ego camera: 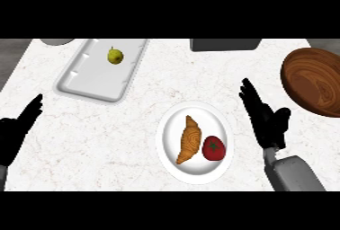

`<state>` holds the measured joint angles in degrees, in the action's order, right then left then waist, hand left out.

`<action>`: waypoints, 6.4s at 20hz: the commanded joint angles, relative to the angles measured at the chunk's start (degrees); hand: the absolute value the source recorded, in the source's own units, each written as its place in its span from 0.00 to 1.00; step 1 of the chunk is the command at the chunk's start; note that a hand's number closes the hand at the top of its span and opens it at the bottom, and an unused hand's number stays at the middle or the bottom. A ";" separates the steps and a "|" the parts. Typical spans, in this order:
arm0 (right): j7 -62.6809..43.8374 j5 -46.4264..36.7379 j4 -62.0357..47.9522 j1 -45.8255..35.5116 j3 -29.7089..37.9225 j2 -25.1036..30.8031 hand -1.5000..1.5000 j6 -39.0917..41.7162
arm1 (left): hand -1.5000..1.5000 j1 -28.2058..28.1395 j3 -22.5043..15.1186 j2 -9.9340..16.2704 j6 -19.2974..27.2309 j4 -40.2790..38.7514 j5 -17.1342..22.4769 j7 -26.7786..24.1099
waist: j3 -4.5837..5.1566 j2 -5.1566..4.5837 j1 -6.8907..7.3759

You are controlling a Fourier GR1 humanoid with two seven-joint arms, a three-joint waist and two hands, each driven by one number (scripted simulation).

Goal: Pick the croissant from the plate and place it in the bowl

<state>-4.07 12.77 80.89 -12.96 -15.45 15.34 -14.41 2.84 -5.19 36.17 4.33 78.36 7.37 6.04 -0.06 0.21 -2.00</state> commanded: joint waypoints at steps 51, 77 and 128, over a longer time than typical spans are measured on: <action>-20.42 -34.20 -4.25 -21.39 -18.23 1.60 0.00 48.26 | 0.50 8.13 2.92 -15.11 7.57 12.67 -8.78 3.26 | 0.06 -0.18 2.32; 3.83 -59.72 -21.98 -18.70 -13.87 -7.73 1.00 40.49 | 0.50 9.28 4.67 -22.79 6.11 15.64 -17.13 5.71 | 0.05 -0.17 2.11; -35.71 -61.07 -19.12 -25.01 19.91 8.80 1.00 -23.38 | 0.50 10.17 9.05 -21.84 1.21 14.00 -14.93 3.98 | 0.03 -0.34 2.24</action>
<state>-43.88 -48.81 64.82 -39.97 1.22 20.04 -35.84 12.18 2.28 12.99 7.22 91.89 -9.06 9.69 -0.03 -0.07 -0.01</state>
